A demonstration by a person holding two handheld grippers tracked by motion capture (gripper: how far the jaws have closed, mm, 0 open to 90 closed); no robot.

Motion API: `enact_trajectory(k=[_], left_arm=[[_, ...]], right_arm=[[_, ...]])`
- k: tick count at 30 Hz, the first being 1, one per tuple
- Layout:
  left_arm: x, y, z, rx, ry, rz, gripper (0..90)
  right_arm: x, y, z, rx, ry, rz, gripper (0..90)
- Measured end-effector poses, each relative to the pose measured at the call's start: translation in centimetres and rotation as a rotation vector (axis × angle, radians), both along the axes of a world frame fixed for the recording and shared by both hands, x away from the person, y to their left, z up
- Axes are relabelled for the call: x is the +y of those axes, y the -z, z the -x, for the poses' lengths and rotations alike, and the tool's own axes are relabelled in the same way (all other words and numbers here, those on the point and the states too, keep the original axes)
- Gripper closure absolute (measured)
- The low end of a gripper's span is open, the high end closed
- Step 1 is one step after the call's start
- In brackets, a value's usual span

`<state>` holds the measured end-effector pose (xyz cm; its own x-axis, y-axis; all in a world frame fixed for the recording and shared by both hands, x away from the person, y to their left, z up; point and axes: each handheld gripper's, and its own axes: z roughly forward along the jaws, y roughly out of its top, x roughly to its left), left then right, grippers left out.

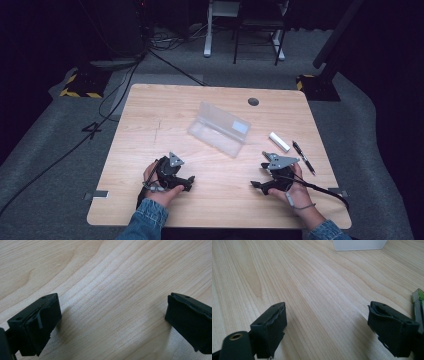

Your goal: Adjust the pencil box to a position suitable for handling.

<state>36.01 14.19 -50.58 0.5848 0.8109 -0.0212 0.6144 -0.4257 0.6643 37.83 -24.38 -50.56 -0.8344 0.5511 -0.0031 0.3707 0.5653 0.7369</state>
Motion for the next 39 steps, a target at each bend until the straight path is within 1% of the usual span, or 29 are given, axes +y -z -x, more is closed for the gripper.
enact_trajectory(k=[2,3,4,5,11,13,15,17,18,19,20,21,22,23,24,25,26,27,28,29,31,32,33,34,35,36,37,38,39], left_arm=[[0.0,0.0,0.0,0.001,0.000,0.001,0.7],[0.0,0.0,0.0,0.001,-0.001,0.001,0.6],[0.0,0.0,0.0,0.001,-0.001,0.000,0.6],[0.0,0.0,0.0,0.001,-0.003,0.002,0.6],[0.0,0.0,0.0,-0.001,-0.006,0.001,1.2],[0.1,0.0,0.1,-0.002,0.006,-0.004,0.4],[0.0,0.0,0.2,0.003,0.013,0.001,0.3],[0.1,-0.1,0.0,0.008,0.030,-0.010,0.5],[0.1,-0.2,0.0,0.013,0.018,-0.008,1.3],[0.1,-0.3,-0.1,0.013,0.001,-0.010,3.8],[0.1,-0.3,-0.1,0.013,0.001,-0.010,7.7],[0.2,-0.5,-0.1,0.018,-0.017,-0.013,14.5],[0.3,-0.8,-0.1,0.018,-0.015,-0.017,19.5],[0.3,-0.9,-0.1,0.019,-0.015,-0.011,24.0],[0.4,-1.1,0.0,0.016,-0.012,-0.020,29.2],[0.4,-1.1,0.0,0.016,-0.012,-0.020,35.3],[0.5,-1.2,0.0,0.021,-0.016,-0.018,35.3],[0.5,-1.2,0.0,0.023,-0.025,-0.016,40.7],[0.7,-1.3,0.0,0.031,-0.035,-0.002,46.3],[0.8,-1.3,0.0,0.032,-0.038,0.002,48.4],[0.9,-1.4,0.0,0.028,-0.041,0.003,50.0],[0.9,-1.4,0.0,0.028,-0.041,0.003,50.0],[0.9,-1.4,0.1,0.023,-0.049,0.008,50.0],[0.9,-1.5,0.1,0.006,-0.045,0.005,49.8],[0.9,-1.5,0.1,0.006,-0.045,0.005,49.6],[0.9,-1.7,0.3,-0.015,-0.046,0.013,49.4],[0.9,-1.8,0.3,-0.021,-0.037,0.008,49.2],[0.9,-1.8,0.3,-0.021,-0.037,0.008,48.9],[0.9,-1.8,0.4,-0.031,-0.025,0.011,48.9]], right_arm=[[0.0,0.0,0.0,0.001,0.002,0.000,15.7],[0.0,0.0,0.0,0.002,0.014,-0.001,15.7],[-0.1,0.0,-0.1,0.002,0.039,-0.001,15.8],[-0.1,0.0,-0.1,0.002,0.044,-0.001,15.7],[-0.1,0.0,0.0,-0.002,0.036,0.004,14.6],[-0.2,0.0,0.1,0.002,0.049,0.003,15.3],[-0.1,0.0,0.3,0.000,0.060,0.001,15.3],[-0.1,0.0,0.4,0.002,0.066,0.000,15.7],[-0.1,0.0,0.3,0.002,0.071,0.003,18.1],[-0.2,-0.1,0.3,0.000,0.087,0.002,25.3],[-0.2,-0.1,0.3,0.000,0.087,0.002,25.3],[-0.4,-0.5,0.4,0.002,0.100,-0.002,59.9],[-0.5,-0.8,0.4,0.016,0.105,0.002,72.2],[-0.5,-0.9,0.3,0.028,0.110,0.000,77.5],[-0.6,-0.9,0.1,0.061,0.121,-0.015,87.3],[-0.6,-0.9,0.1,0.061,0.121,-0.015,87.3],[-0.7,-1.0,-0.1,0.090,0.122,-0.031,89.6],[-0.7,-1.2,-0.1,0.081,0.121,-0.047,89.9],[-0.7,-2.0,0.0,0.048,0.118,-0.062,90.0],[-0.6,-2.6,0.1,0.020,0.115,-0.064,90.0],[-0.4,-3.7,0.3,-0.025,0.103,-0.079,90.0],[-0.4,-3.7,0.3,-0.025,0.103,-0.079,90.0],[-0.3,-4.2,0.2,-0.028,0.101,-0.074,90.0],[0.1,-4.9,0.1,-0.046,0.087,-0.071,90.0],[0.4,-5.2,-0.1,-0.041,0.085,-0.063,90.0],[0.7,-5.4,-0.4,-0.033,0.079,-0.056,90.0],[1.0,-5.6,-0.8,-0.019,0.076,-0.054,90.0],[1.0,-5.6,-0.8,-0.019,0.076,-0.054,90.0],[1.2,-5.7,-1.2,-0.001,0.077,-0.047,90.0]])
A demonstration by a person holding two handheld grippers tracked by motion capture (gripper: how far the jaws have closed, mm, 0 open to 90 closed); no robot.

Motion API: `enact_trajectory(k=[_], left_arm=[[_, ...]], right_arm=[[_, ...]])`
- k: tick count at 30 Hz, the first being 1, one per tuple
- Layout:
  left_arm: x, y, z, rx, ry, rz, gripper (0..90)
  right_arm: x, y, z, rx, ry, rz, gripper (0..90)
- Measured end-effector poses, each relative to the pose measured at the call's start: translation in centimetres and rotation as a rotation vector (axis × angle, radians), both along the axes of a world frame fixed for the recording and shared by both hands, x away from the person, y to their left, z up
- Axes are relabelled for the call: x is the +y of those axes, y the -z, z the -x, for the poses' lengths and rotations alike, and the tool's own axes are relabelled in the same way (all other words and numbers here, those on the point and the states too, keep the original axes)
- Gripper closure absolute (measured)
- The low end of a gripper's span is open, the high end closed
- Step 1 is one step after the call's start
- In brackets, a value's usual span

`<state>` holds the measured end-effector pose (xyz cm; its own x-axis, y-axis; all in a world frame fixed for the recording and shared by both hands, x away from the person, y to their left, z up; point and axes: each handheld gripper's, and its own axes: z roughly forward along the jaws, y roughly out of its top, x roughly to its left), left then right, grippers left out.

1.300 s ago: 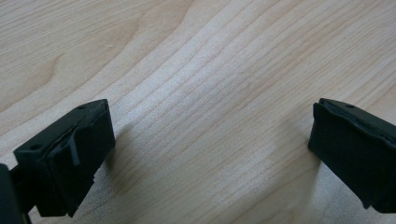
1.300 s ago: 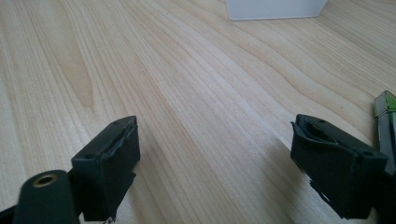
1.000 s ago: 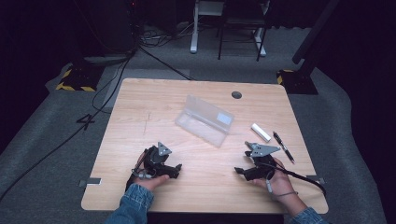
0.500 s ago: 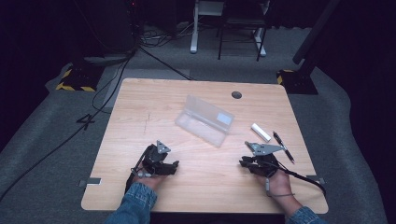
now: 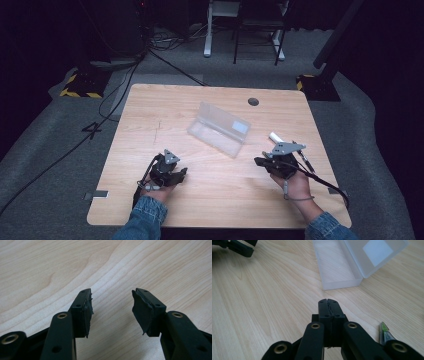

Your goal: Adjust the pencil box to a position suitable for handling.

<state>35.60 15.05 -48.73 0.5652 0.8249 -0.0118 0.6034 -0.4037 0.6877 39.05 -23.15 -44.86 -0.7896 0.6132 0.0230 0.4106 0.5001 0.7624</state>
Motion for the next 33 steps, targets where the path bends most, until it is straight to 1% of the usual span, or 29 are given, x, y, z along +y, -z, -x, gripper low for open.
enact_trajectory(k=[1,2,4,5,6,7,8,10,12,13,15,18,19,20,21,22,23,24,25,26,27,31,32,33], left_arm=[[0.0,0.0,0.1,-0.022,0.019,0.005,48.7],[0.0,0.0,0.1,-0.022,0.019,0.005,48.5],[-0.1,-0.1,0.2,-0.033,0.028,0.012,47.9],[-0.1,-0.1,0.2,-0.033,0.028,0.012,47.6],[0.0,-0.1,0.2,-0.033,0.029,0.014,47.4],[0.1,-0.1,0.2,-0.028,0.033,0.015,47.4],[0.1,-0.2,0.2,-0.020,0.029,0.021,47.3],[0.4,-0.3,0.3,-0.006,0.024,0.062,47.3],[0.5,-0.4,0.3,-0.006,0.021,0.067,47.2],[0.6,-0.4,0.3,-0.004,0.015,0.079,46.9],[0.7,-0.5,0.2,-0.003,0.014,0.077,46.9],[0.7,-0.4,0.2,0.001,0.014,0.077,46.9],[0.6,-0.4,0.2,0.005,0.018,0.073,46.9],[0.6,-0.4,0.2,0.006,0.016,0.073,46.9],[0.6,-0.4,0.1,0.005,0.021,0.067,46.9],[0.6,-0.4,0.1,0.008,0.019,0.070,46.9],[0.6,-0.4,0.1,0.008,0.022,0.067,46.9],[0.5,-0.4,0.1,0.009,0.021,0.068,46.9],[0.5,-0.4,0.2,0.009,0.021,0.070,46.9],[0.6,-0.5,0.2,0.003,0.026,0.063,46.9],[0.6,-0.5,0.2,0.003,0.026,0.063,46.9],[0.7,-0.5,0.2,0.004,0.029,0.066,46.8],[0.7,-0.5,0.2,0.007,0.028,0.067,46.8],[0.7,-0.5,0.2,0.005,0.029,0.069,46.8]], right_arm=[[0.6,-0.4,-1.1,0.041,0.010,-0.009,90.0],[0.9,-0.6,-1.5,0.050,0.020,-0.007,90.0],[1.3,-1.1,-2.3,0.047,0.024,-0.004,90.0],[1.3,-1.1,-2.3,0.047,0.024,-0.004,90.0],[1.8,-1.7,-2.9,0.040,0.032,0.009,90.0],[2.1,-1.9,-3.2,0.041,0.033,0.005,90.0],[2.2,-2.1,-3.5,0.045,0.032,0.003,90.0],[2.7,-2.4,-4.2,0.057,0.034,0.010,90.0],[2.9,-2.4,-4.5,0.064,0.041,0.010,90.0],[3.5,-2.2,-5.1,0.077,0.046,0.032,90.0],[4.1,-2.0,-5.5,0.079,0.042,0.056,90.0],[5.1,-1.6,-6.0,0.094,0.034,0.089,90.0],[5.7,-1.4,-6.0,0.092,0.024,0.112,90.0],[5.7,-1.4,-6.0,0.092,0.024,0.112,90.0],[6.2,-1.3,-5.9,0.082,0.015,0.113,90.0],[7.0,-1.1,-6.0,0.094,0.008,0.110,90.0],[7.0,-1.1,-6.0,0.094,0.008,0.110,90.0],[7.4,-0.9,-6.1,0.091,0.006,0.124,90.0],[7.8,-0.7,-6.2,0.094,0.002,0.128,89.9],[8.4,-0.1,-6.5,0.119,0.007,0.141,89.9],[8.4,-0.1,-6.5,0.119,0.007,0.141,89.9],[9.0,0.7,-6.9,0.138,0.006,0.169,89.9],[9.1,1.0,-7.0,0.142,0.008,0.186,89.9],[9.1,1.1,-7.0,0.144,0.009,0.191,89.9]])
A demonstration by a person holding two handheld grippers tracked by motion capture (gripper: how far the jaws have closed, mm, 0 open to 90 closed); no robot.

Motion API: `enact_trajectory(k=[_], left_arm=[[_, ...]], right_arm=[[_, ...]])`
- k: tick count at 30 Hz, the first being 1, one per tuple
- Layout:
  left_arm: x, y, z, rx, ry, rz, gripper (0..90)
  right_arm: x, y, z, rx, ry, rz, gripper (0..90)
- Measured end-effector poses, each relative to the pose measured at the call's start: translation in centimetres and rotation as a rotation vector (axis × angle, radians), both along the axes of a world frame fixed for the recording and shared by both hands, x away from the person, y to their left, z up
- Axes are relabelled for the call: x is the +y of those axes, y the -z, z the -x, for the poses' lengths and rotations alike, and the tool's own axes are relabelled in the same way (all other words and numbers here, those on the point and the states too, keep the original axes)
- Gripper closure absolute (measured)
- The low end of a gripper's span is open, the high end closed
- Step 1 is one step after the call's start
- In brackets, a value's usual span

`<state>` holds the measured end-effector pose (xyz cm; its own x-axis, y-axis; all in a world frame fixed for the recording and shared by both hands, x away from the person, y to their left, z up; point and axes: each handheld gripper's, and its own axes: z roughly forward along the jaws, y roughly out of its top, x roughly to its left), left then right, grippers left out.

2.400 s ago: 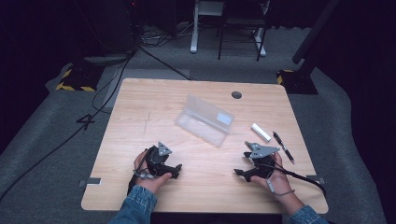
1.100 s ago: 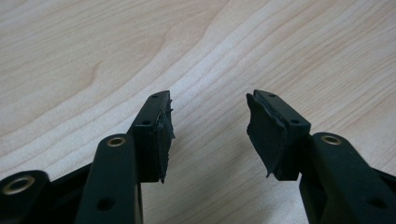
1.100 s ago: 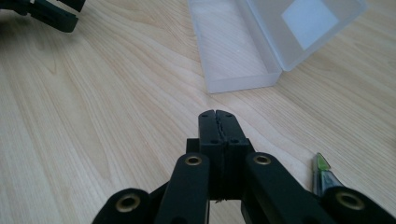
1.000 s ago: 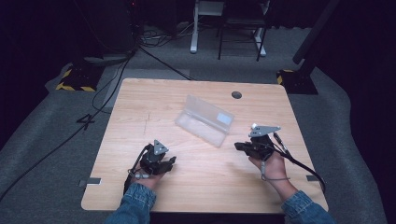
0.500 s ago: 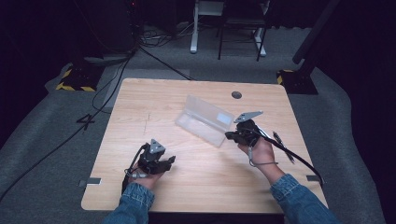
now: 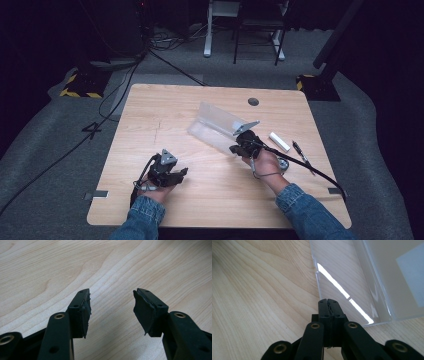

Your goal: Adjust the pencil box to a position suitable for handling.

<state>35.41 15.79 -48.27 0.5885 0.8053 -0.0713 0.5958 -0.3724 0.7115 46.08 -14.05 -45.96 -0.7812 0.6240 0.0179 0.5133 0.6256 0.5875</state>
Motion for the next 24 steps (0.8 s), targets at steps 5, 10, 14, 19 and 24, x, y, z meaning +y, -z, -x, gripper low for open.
enact_trajectory(k=[5,10,14,19,24], left_arm=[[0.0,0.0,0.0,0.001,0.000,0.002,46.8],[0.0,0.0,0.0,-0.002,0.002,-0.004,46.8],[-0.1,0.1,0.0,0.000,-0.004,-0.005,46.8],[0.0,0.1,-0.1,0.007,-0.003,-0.003,46.8],[-0.1,0.2,-0.1,0.010,-0.002,-0.009,46.8]], right_arm=[[0.0,0.3,-0.1,0.014,-0.007,0.022,89.8],[-0.1,0.6,0.3,0.028,-0.025,0.047,89.8],[-0.3,1.0,1.1,0.044,-0.056,0.069,89.8],[-0.6,1.2,2.2,0.046,-0.090,0.100,89.7],[-1.2,1.4,4.3,0.061,-0.142,0.089,89.7]])
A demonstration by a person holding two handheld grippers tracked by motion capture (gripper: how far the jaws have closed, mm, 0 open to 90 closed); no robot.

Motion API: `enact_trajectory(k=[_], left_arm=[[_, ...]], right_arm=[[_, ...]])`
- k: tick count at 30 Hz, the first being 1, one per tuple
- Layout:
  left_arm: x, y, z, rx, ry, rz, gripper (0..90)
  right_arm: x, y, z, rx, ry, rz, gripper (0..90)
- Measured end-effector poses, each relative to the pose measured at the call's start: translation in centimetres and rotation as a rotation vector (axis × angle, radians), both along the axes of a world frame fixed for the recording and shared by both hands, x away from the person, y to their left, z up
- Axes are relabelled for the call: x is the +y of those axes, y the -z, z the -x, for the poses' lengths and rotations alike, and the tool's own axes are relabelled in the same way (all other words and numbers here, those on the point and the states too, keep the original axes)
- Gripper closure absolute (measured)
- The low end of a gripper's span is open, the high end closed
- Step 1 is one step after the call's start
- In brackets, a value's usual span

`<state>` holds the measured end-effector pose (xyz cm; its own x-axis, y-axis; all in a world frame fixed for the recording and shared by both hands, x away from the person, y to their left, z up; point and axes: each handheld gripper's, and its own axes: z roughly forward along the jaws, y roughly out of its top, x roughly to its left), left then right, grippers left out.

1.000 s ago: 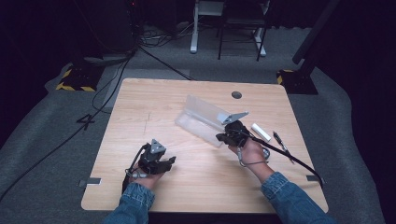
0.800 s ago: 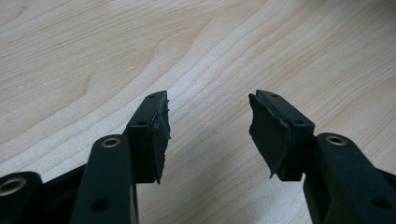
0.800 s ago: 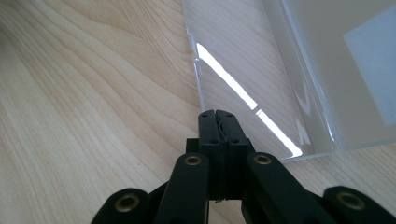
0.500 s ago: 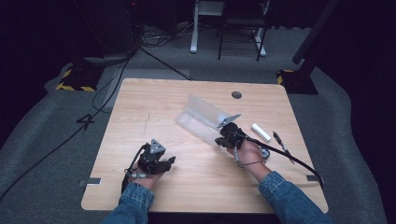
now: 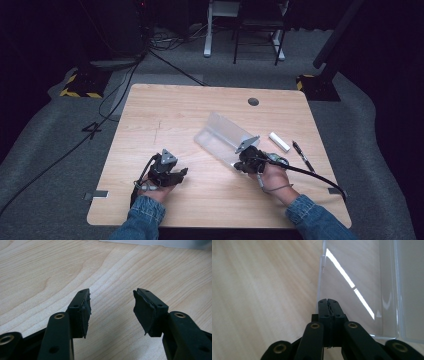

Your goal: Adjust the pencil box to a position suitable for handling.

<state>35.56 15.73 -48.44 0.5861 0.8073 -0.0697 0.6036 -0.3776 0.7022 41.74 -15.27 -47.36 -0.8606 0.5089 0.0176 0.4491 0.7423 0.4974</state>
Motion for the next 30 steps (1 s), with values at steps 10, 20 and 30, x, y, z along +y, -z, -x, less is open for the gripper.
enact_trajectory(k=[10,20,30], left_arm=[[-0.2,-0.2,-0.4,-0.011,-0.016,0.021,46.7],[-1.2,-0.6,-1.0,-0.033,0.015,0.042,46.8],[-2.2,-0.7,-1.4,-0.034,0.061,0.019,46.6]], right_arm=[[-2.0,-0.2,4.0,0.049,-0.114,0.019,89.1],[-4.0,-0.3,7.4,0.032,-0.134,0.040,88.8],[-6.4,-0.3,8.2,0.040,-0.079,0.032,88.0]])
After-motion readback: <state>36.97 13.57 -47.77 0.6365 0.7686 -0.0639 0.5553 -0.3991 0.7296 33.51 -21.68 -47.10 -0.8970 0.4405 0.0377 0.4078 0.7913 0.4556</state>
